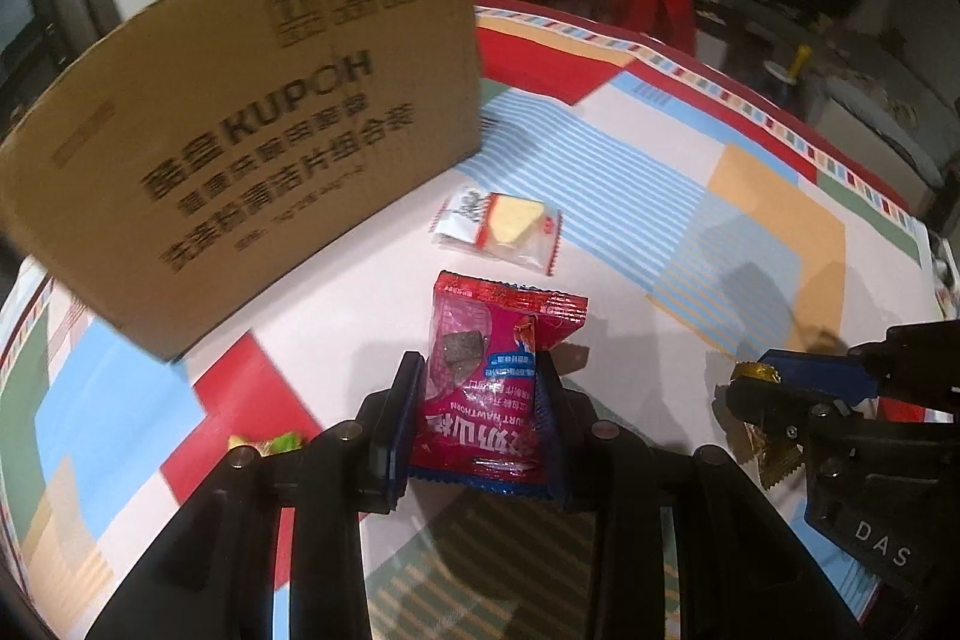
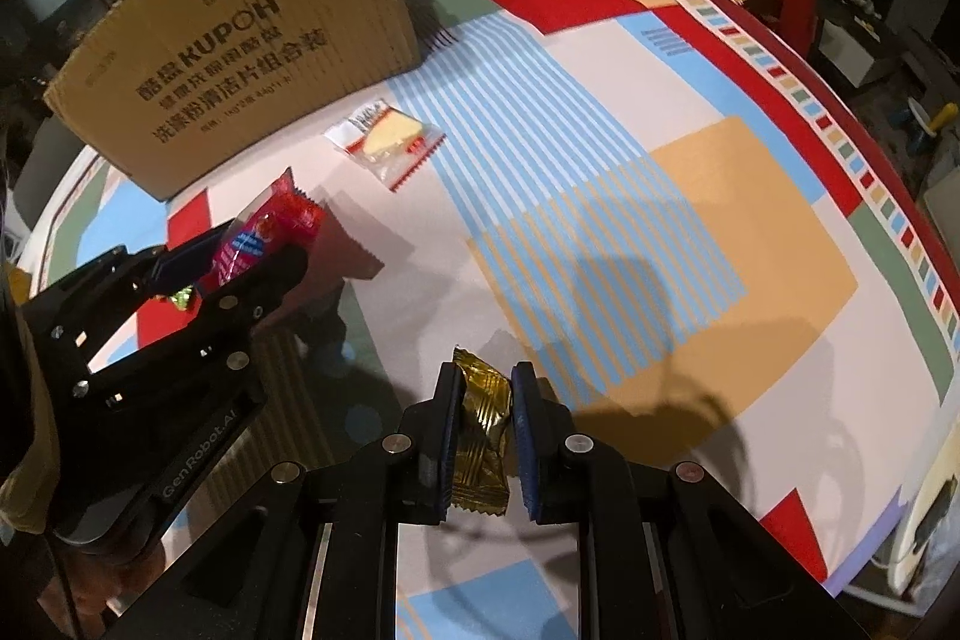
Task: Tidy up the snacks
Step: 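Lift the pink bag and gold candy and carry both over the cardboard box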
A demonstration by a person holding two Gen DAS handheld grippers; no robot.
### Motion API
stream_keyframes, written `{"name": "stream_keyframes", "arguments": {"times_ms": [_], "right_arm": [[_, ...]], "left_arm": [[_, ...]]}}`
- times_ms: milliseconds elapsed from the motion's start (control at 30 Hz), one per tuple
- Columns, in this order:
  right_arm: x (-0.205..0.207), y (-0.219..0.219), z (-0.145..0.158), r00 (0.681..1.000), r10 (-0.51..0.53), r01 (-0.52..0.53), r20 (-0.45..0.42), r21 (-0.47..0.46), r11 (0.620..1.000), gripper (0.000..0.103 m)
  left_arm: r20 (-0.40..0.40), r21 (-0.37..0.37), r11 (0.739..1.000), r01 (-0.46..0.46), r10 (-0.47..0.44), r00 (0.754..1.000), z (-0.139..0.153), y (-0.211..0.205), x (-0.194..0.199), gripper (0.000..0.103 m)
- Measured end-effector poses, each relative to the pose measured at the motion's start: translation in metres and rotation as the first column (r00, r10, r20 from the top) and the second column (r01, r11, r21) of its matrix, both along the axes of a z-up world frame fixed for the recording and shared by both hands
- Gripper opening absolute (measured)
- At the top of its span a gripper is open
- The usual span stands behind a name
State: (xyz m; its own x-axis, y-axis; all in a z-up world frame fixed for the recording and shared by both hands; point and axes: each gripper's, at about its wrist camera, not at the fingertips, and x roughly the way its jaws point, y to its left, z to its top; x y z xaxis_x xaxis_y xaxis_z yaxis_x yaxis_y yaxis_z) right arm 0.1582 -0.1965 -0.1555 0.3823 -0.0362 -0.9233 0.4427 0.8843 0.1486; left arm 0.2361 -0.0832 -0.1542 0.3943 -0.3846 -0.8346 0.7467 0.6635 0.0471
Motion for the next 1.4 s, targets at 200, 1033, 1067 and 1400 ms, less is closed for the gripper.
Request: {"name": "stream_keyframes", "arguments": {"times_ms": [200, 1033, 1067, 1400], "right_arm": [[0.000, 0.007, 0.010, 0.998, 0.041, -0.040, 0.047, -0.009, 0.999, 0.018], [0.019, 0.021, 0.048, 0.959, 0.211, -0.200, 0.191, -0.075, 0.977, 0.018], [0.020, 0.021, 0.050, 0.956, 0.218, -0.206, 0.196, -0.080, 0.975, 0.018], [0.035, 0.026, 0.074, 0.920, 0.296, -0.271, 0.258, -0.127, 0.954, 0.018]], "left_arm": [[0.001, -0.017, 0.993, -0.115, 0.115, 0.993, 0.005, 0.015, -0.006, 0.035], [0.030, -0.106, 0.873, -0.476, 0.481, 0.876, 0.040, 0.063, -0.030, 0.034], [0.028, -0.109, 0.867, -0.486, 0.491, 0.871, 0.041, 0.064, -0.030, 0.034], [0.059, -0.133, 0.830, -0.541, 0.552, 0.832, 0.063, 0.069, -0.032, 0.034]]}}
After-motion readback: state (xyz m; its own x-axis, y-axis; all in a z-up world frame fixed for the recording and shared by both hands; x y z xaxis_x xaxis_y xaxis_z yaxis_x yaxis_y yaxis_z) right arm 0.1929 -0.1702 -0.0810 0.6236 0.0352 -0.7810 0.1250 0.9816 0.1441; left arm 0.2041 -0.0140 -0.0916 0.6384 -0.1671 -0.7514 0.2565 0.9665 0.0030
